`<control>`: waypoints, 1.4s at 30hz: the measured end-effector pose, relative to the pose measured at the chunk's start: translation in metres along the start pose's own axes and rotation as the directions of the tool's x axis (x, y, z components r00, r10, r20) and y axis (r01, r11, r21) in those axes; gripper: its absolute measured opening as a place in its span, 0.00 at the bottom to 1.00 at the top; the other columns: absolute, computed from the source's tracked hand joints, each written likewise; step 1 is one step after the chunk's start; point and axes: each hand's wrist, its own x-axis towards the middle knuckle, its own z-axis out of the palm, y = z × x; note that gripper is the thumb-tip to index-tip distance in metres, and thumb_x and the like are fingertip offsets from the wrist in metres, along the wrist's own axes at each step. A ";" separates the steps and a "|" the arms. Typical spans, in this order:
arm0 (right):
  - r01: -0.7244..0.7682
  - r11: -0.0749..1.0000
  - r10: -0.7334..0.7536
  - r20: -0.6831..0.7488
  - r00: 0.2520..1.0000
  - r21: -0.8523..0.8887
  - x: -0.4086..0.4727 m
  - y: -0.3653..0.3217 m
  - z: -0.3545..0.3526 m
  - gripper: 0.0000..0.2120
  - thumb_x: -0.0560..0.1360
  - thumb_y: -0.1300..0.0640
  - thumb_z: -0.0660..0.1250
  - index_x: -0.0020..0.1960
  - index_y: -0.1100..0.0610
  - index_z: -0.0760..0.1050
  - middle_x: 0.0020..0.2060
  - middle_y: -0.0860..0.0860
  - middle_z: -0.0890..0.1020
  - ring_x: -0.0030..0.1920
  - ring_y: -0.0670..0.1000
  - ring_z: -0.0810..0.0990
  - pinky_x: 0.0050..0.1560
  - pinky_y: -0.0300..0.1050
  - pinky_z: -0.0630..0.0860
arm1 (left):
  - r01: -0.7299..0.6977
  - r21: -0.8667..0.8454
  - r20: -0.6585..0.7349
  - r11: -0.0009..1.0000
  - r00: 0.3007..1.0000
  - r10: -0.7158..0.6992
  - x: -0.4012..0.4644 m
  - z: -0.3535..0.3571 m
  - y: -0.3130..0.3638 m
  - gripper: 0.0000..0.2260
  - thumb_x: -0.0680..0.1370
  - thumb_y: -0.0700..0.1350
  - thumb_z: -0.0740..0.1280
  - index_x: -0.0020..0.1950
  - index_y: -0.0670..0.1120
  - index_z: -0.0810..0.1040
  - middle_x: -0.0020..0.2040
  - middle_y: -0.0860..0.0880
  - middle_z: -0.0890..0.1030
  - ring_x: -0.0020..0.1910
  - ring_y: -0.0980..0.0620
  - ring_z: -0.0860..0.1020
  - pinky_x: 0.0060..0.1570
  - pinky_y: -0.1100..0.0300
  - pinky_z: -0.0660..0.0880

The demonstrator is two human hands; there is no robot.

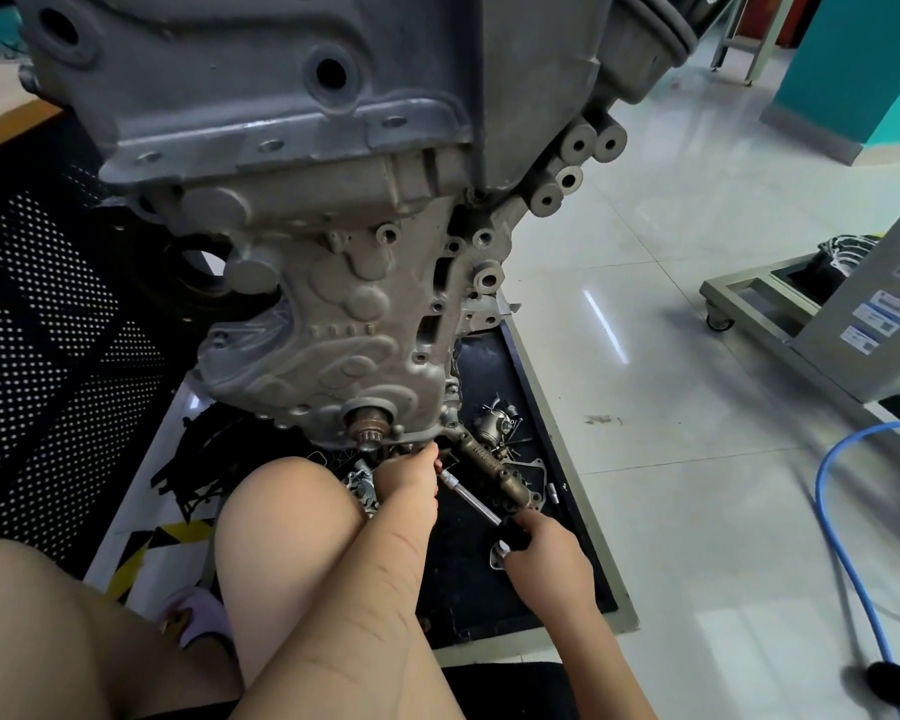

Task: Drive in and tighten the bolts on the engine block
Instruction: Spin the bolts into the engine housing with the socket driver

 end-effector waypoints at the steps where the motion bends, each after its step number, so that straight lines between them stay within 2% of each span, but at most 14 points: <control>1: 0.003 1.000 -0.003 0.004 1.000 -0.003 0.000 -0.001 -0.001 0.18 0.70 0.63 0.59 0.56 0.48 0.75 0.48 0.49 0.81 0.50 0.53 0.78 0.49 0.45 0.73 | -0.001 0.011 -0.006 1.000 1.000 0.001 0.001 0.000 0.000 0.16 0.75 0.41 0.69 0.28 0.41 0.70 0.11 0.54 0.65 0.08 0.59 0.58 0.21 0.67 0.58; 4: 0.012 0.998 -0.013 0.024 1.000 0.062 -0.001 -0.001 -0.003 0.12 0.71 0.59 0.63 0.53 0.50 0.75 0.43 0.48 0.79 0.43 0.51 0.77 0.42 0.42 0.71 | 0.016 0.014 0.022 1.000 1.000 -0.016 0.002 0.000 0.000 0.14 0.75 0.42 0.69 0.31 0.41 0.71 0.22 0.50 0.72 0.09 0.59 0.57 0.15 0.73 0.54; 7: 0.041 0.977 -0.051 0.041 0.998 0.210 -0.003 -0.003 -0.004 0.05 0.71 0.55 0.67 0.44 0.53 0.72 0.39 0.49 0.79 0.37 0.50 0.76 0.40 0.45 0.75 | 0.018 0.028 0.086 0.999 0.996 -0.020 -0.002 0.000 0.004 0.14 0.76 0.44 0.67 0.32 0.42 0.72 0.30 0.49 0.74 0.18 0.55 0.59 0.16 0.73 0.54; 9: 0.066 0.955 -0.087 0.062 0.994 0.290 -0.005 -0.005 -0.004 0.08 0.72 0.52 0.68 0.41 0.53 0.71 0.35 0.49 0.79 0.31 0.47 0.76 0.35 0.44 0.75 | -0.018 0.026 0.123 1.000 0.992 0.014 -0.005 0.001 0.008 0.13 0.77 0.45 0.66 0.33 0.43 0.73 0.32 0.51 0.76 0.22 0.55 0.59 0.16 0.73 0.54; 12: 0.062 0.891 -0.108 0.076 0.991 0.450 -0.010 -0.010 -0.007 0.10 0.74 0.53 0.68 0.38 0.57 0.71 0.29 0.50 0.77 0.20 0.40 0.71 0.22 0.34 0.67 | -0.095 -0.030 0.221 0.995 0.970 0.099 -0.012 0.004 0.015 0.10 0.78 0.44 0.65 0.36 0.44 0.75 0.34 0.50 0.78 0.15 0.59 0.60 0.16 0.73 0.54; 16: 0.096 0.768 -0.122 -0.003 0.992 0.634 -0.013 -0.017 -0.015 0.13 0.75 0.55 0.67 0.34 0.57 0.70 0.27 0.51 0.76 0.22 0.45 0.71 0.22 0.35 0.65 | -0.197 -0.123 0.422 0.973 0.877 0.231 -0.023 0.007 0.031 0.06 0.78 0.44 0.63 0.44 0.44 0.77 0.37 0.47 0.80 0.15 0.60 0.59 0.14 0.70 0.54; 19: 0.119 0.717 -0.130 -0.036 0.991 0.687 -0.016 -0.024 -0.020 0.12 0.75 0.53 0.67 0.36 0.58 0.72 0.28 0.51 0.77 0.21 0.47 0.71 0.23 0.37 0.66 | -0.225 -0.175 0.500 0.959 0.818 0.283 -0.027 0.007 0.041 0.06 0.78 0.43 0.63 0.46 0.43 0.78 0.38 0.47 0.81 0.16 0.60 0.60 0.14 0.69 0.55; 24: 0.088 0.705 -0.122 -0.001 0.993 0.703 -0.021 -0.033 -0.018 0.13 0.76 0.53 0.65 0.37 0.58 0.71 0.29 0.52 0.78 0.21 0.47 0.71 0.22 0.38 0.65 | -0.150 -0.190 0.504 0.970 0.833 0.227 -0.028 0.007 0.043 0.05 0.78 0.43 0.64 0.45 0.43 0.78 0.37 0.48 0.79 0.16 0.60 0.60 0.15 0.70 0.55; 28: 0.034 0.715 -0.075 0.029 0.997 0.698 -0.022 -0.036 -0.015 0.07 0.76 0.55 0.63 0.44 0.59 0.71 0.31 0.52 0.79 0.21 0.46 0.71 0.21 0.36 0.65 | -0.071 -0.195 0.471 0.978 0.868 0.157 -0.027 0.007 0.040 0.06 0.78 0.44 0.65 0.42 0.45 0.77 0.35 0.50 0.78 0.15 0.60 0.61 0.16 0.71 0.54; 31: 0.029 0.713 -0.074 0.034 0.997 0.700 -0.022 -0.038 -0.013 0.06 0.76 0.56 0.63 0.44 0.58 0.69 0.32 0.52 0.80 0.21 0.47 0.71 0.22 0.36 0.65 | -0.042 -0.211 0.472 0.977 0.871 0.140 -0.027 0.006 0.041 0.06 0.77 0.44 0.65 0.41 0.45 0.77 0.33 0.51 0.77 0.15 0.61 0.61 0.15 0.71 0.54; 35: 0.111 0.706 -0.126 -0.030 0.992 0.699 -0.025 -0.040 -0.018 0.06 0.76 0.56 0.64 0.42 0.57 0.70 0.33 0.52 0.80 0.22 0.46 0.73 0.23 0.36 0.66 | 0.023 -0.280 0.552 0.960 0.822 0.141 -0.031 0.007 0.047 0.06 0.77 0.47 0.64 0.42 0.46 0.77 0.29 0.53 0.77 0.15 0.61 0.61 0.13 0.70 0.55; 37: 0.164 0.694 -0.154 -0.078 0.985 0.701 -0.026 -0.043 -0.023 0.05 0.75 0.57 0.64 0.42 0.57 0.72 0.35 0.56 0.80 0.22 0.45 0.74 0.23 0.35 0.67 | 0.033 -0.294 0.580 0.955 0.800 0.151 -0.034 0.010 0.054 0.06 0.77 0.48 0.64 0.42 0.48 0.77 0.28 0.55 0.78 0.14 0.61 0.61 0.12 0.70 0.55; 39: 0.197 0.697 -0.172 -0.106 0.979 0.689 -0.027 -0.046 -0.028 0.06 0.76 0.57 0.63 0.44 0.60 0.72 0.40 0.60 0.81 0.24 0.45 0.75 0.24 0.34 0.68 | 0.033 -0.281 0.577 0.959 0.804 0.142 -0.038 0.012 0.061 0.07 0.77 0.50 0.64 0.41 0.49 0.76 0.27 0.56 0.78 0.14 0.61 0.60 0.12 0.70 0.55; 42: 0.228 0.703 -0.195 -0.127 0.973 0.674 -0.026 -0.050 -0.033 0.04 0.76 0.58 0.62 0.44 0.58 0.73 0.42 0.60 0.81 0.27 0.46 0.76 0.23 0.32 0.67 | 0.030 -0.267 0.553 0.963 0.823 0.128 -0.041 0.017 0.069 0.08 0.77 0.50 0.64 0.40 0.50 0.76 0.26 0.56 0.77 0.14 0.61 0.60 0.12 0.70 0.55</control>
